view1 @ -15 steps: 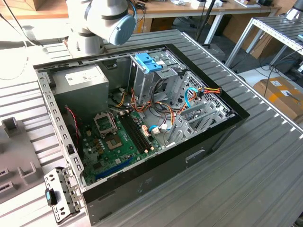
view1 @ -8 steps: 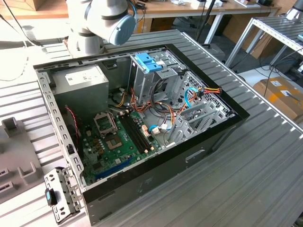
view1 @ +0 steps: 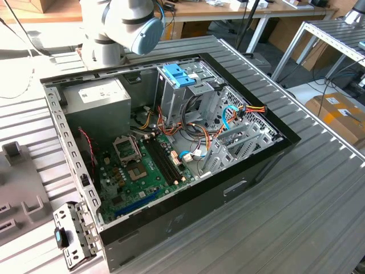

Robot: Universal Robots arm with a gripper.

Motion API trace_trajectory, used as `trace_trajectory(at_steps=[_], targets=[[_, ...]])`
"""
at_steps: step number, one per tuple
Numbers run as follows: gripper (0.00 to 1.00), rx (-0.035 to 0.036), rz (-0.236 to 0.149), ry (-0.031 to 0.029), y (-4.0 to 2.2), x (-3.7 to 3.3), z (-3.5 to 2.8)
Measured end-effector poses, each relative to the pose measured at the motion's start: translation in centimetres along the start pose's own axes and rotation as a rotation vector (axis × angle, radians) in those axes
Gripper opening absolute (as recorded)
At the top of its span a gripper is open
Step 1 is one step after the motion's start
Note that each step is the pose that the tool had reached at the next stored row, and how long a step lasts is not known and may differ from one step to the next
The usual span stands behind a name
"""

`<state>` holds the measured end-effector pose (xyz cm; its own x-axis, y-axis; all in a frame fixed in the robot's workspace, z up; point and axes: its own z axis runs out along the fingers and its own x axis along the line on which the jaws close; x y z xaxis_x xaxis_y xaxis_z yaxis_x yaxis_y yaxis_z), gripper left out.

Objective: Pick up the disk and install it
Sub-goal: 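Pick up the disk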

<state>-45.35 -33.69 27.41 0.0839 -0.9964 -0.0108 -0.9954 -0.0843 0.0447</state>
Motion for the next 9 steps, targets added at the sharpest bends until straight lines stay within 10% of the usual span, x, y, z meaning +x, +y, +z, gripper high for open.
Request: trace_trajectory(at_steps=[9], targets=[[0.64, 0.0003, 0.0, -0.0002, 0.0, 0.0, 0.03]])
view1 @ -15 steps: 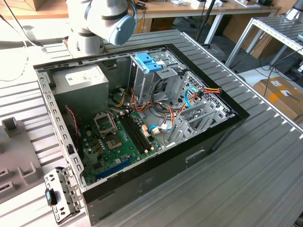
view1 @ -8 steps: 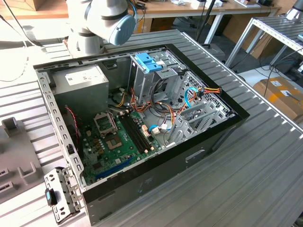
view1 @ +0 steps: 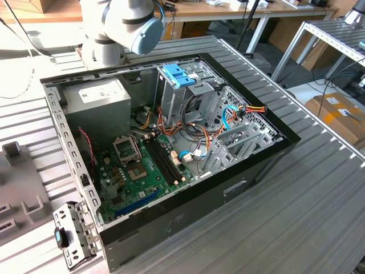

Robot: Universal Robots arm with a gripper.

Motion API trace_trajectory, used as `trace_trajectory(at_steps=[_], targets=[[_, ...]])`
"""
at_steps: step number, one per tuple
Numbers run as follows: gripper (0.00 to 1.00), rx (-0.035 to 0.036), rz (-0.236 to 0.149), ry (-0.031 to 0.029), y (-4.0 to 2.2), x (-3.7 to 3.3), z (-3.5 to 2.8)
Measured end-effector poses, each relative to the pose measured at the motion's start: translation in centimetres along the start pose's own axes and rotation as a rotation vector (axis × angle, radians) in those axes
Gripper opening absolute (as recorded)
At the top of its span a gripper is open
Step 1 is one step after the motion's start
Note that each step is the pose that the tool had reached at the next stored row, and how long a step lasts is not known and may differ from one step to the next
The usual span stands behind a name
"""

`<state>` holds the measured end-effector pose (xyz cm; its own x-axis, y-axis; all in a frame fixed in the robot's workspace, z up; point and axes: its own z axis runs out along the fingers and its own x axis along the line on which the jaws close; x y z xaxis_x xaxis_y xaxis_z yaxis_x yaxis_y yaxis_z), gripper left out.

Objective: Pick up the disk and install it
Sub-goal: 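Pick up the disk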

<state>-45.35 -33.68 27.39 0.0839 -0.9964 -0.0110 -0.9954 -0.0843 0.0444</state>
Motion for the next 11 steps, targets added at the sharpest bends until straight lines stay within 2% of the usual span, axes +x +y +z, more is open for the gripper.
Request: trace_trajectory(at_steps=[1, 5, 6, 11], targets=[[0.64, 0.0, 0.0, 0.0, 0.0, 0.0, 0.0], [0.4, -0.0001, 0.0, 0.0001, 0.0, 0.0, 0.0], [0.36, 0.0, 0.0, -0.0001, 0.0, 0.0, 0.0], [0.36, 0.0, 0.0, 0.0, 0.0, 0.0, 0.01]])
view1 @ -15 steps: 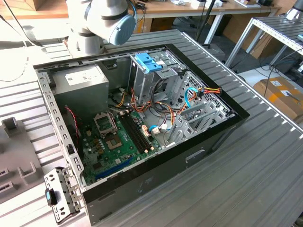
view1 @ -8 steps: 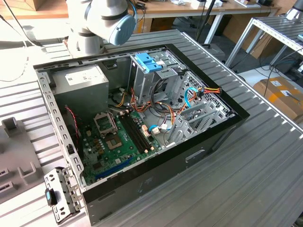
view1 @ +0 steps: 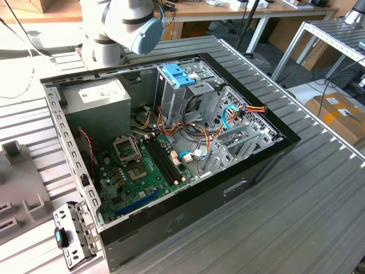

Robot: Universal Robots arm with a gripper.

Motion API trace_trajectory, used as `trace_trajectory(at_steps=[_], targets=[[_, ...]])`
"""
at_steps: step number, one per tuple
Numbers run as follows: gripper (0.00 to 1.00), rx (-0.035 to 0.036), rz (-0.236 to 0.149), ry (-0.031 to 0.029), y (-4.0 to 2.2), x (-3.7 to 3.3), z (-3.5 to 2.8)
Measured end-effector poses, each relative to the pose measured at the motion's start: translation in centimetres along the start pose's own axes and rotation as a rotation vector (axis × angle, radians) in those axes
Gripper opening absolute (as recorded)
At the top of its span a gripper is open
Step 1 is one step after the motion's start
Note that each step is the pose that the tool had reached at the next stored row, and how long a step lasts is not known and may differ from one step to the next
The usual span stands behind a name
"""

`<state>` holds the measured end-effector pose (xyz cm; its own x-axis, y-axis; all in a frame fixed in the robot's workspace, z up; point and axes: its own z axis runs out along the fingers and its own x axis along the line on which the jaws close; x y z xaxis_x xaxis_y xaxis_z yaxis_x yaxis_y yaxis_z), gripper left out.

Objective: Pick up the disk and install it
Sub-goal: 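Pick up the disk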

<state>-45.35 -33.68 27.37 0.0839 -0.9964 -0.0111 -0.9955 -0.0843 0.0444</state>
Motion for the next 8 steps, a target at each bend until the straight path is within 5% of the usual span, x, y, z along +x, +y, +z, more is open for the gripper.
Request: trace_trajectory(at_steps=[8], targets=[[0.36, -0.0001, 0.0, 0.0, 0.0, 0.0, 0.0]])
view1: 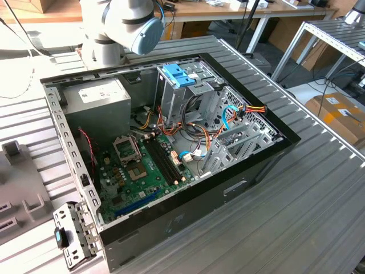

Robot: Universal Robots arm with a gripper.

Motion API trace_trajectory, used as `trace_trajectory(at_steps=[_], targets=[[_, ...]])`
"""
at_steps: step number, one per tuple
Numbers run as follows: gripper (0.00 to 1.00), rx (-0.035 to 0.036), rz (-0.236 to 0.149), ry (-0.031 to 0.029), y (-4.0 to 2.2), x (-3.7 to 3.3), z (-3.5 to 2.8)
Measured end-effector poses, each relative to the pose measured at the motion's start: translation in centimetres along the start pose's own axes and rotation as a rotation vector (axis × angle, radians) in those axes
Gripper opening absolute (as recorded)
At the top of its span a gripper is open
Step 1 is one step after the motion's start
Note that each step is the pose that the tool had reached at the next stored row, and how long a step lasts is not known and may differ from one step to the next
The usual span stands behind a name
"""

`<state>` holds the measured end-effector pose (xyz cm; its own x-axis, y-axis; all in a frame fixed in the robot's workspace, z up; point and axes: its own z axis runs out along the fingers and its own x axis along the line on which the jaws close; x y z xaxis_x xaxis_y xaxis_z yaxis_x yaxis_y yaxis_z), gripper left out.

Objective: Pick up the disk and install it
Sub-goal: 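Pick up the disk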

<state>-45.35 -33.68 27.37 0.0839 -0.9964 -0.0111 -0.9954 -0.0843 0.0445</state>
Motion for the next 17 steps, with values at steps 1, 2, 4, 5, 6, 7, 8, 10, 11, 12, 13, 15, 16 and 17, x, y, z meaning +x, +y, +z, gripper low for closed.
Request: trace_trajectory(at_steps=[1, 2, 4, 5, 6, 7, 8, 10, 11, 12, 13, 15, 16, 17], targets=[[0.36, 0.0001, 0.001, -0.0001, 0.0, 0.0, 0.0], [0.36, 0.0003, 0.012, -0.0006, 0.0, 0.0, 0.01], [0.36, 0.0006, 0.048, -0.0022, -0.01, 0.0, 0.03], [0.36, 0.0008, 0.072, -0.0032, 0.0, 0.0, 0.05], [0.36, 0.001, 0.089, -0.004, 0.0, 0.0, 0.06], [0.36, 0.0013, 0.114, -0.0051, -0.01, 0.0, 0.08], [0.36, 0.0014, 0.131, -0.0058, 0.0, 0.0, 0.09], [0.36, 0.0018, 0.171, -0.0076, -0.01, 0.0, 0.13], [0.36, 0.002, 0.181, -0.008, -0.09, 0.01, 0.13], [0.36, 0.0021, 0.184, -0.0082, -0.12, 0.01, 0.13], [0.36, 0.0021, 0.186, -0.0083, -0.16, 0.01, 0.13], [0.36, 0.0021, 0.19, -0.0084, -0.23, 0.02, 0.13], [0.36, 0.002, 0.191, -0.0084, -0.36, 0.04, 0.12], [0.36, 0.0018, 0.191, -0.0084, -0.5, 0.05, 0.11]])
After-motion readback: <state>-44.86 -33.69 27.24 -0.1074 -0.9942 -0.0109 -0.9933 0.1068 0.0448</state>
